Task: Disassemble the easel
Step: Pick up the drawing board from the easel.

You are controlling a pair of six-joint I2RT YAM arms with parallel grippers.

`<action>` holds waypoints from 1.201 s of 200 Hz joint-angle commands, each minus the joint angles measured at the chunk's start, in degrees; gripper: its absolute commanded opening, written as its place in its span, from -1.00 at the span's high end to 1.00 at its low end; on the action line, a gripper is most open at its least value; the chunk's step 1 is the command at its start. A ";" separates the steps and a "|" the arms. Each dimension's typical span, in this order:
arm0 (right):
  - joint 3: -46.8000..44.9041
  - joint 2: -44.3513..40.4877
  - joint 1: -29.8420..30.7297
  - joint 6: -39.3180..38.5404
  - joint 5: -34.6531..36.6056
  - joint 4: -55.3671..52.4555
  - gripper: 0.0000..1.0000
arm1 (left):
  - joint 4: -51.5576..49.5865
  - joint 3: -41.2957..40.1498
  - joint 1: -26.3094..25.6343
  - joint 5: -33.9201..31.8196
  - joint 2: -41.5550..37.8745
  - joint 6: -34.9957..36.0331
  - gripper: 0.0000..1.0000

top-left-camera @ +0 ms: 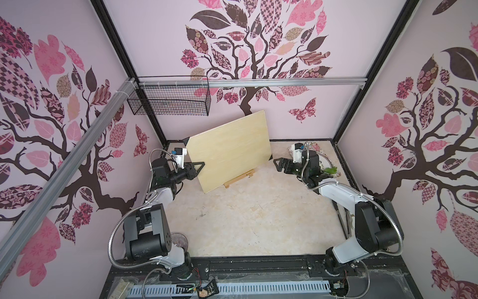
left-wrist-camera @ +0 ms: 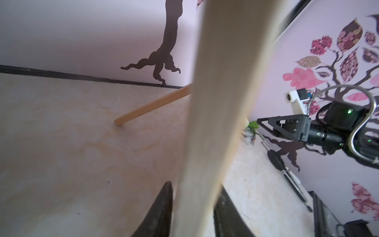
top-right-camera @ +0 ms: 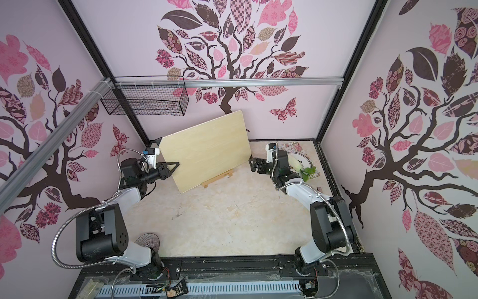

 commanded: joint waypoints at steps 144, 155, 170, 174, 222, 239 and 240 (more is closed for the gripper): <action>-2.49 -5.18 1.54 -0.12 1.59 -2.38 -0.99 | 17.95 -9.12 -1.39 -1.42 -12.85 -9.70 1.00; -2.87 -5.80 1.59 -0.04 2.30 -2.37 -0.99 | 27.53 -11.49 -1.39 -2.95 -12.63 -14.11 1.00; -3.39 -6.70 1.65 0.05 3.19 -2.42 -0.99 | 31.74 -12.05 -1.39 -3.02 -11.87 -15.02 1.00; -3.44 -6.96 1.69 0.06 3.41 -2.46 -0.99 | 31.68 -11.90 -1.47 -2.74 -11.69 -14.57 1.00; -3.68 -8.51 2.48 0.05 5.23 -3.91 -0.99 | 33.47 -13.17 -1.83 -4.99 -13.81 -12.96 1.00; -3.50 -8.65 3.03 0.31 5.74 -3.96 -0.99 | 32.09 -12.37 -1.83 -6.04 -15.55 -12.70 1.00; -3.50 -8.63 3.12 0.36 5.78 -3.96 -0.99 | 32.02 -12.33 -1.83 -6.08 -15.68 -12.71 1.00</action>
